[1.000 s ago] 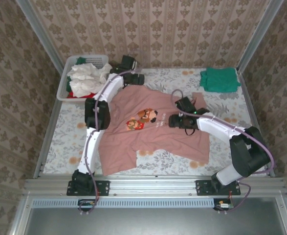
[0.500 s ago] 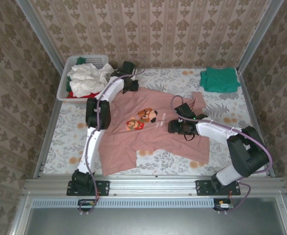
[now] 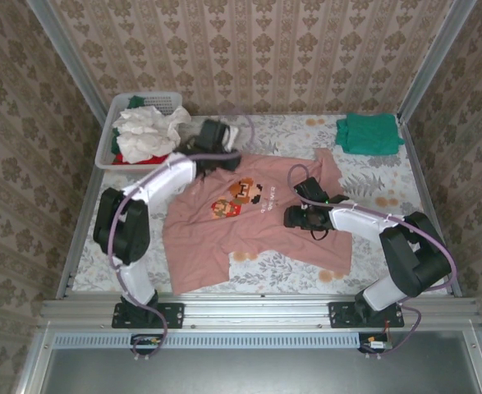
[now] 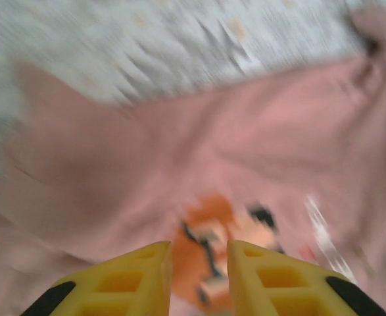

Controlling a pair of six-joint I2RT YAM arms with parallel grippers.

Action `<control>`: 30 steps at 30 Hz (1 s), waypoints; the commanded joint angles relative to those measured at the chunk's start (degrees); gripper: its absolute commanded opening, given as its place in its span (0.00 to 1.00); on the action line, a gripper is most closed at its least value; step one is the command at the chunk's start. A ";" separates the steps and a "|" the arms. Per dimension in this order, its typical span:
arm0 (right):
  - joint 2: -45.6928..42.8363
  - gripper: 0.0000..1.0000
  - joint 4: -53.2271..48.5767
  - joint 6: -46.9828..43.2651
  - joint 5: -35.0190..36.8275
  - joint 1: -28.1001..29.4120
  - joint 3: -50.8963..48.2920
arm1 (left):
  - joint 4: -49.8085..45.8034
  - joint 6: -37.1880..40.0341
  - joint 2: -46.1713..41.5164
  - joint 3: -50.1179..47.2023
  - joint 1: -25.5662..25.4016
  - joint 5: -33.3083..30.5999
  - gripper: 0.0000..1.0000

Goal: Fold and stack the t-shirts

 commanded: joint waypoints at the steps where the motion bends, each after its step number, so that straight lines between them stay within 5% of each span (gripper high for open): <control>1: -1.04 0.67 -1.73 0.82 1.34 -0.29 0.02 | 7.72 -7.99 -1.22 -13.12 -0.41 5.59 0.32; 5: -1.64 0.68 -2.52 0.36 2.52 -0.40 0.73 | 5.94 -9.53 -5.13 -14.81 0.89 3.78 0.45; 8: -1.97 0.68 -2.16 0.46 2.36 -0.40 1.00 | 2.32 -7.03 -5.70 -8.31 3.85 -0.68 0.77; 13: -2.60 0.68 -0.85 1.05 2.01 -0.42 0.08 | -5.93 -2.94 7.63 11.69 8.63 -6.92 1.00; 24: -3.14 0.68 0.27 1.40 0.63 -0.33 -1.03 | -13.12 -0.97 35.66 42.53 10.31 -2.57 0.97; 30: -5.52 0.68 -0.07 0.87 1.07 -0.33 -1.98 | -15.42 -0.18 41.10 49.79 10.76 -0.98 0.72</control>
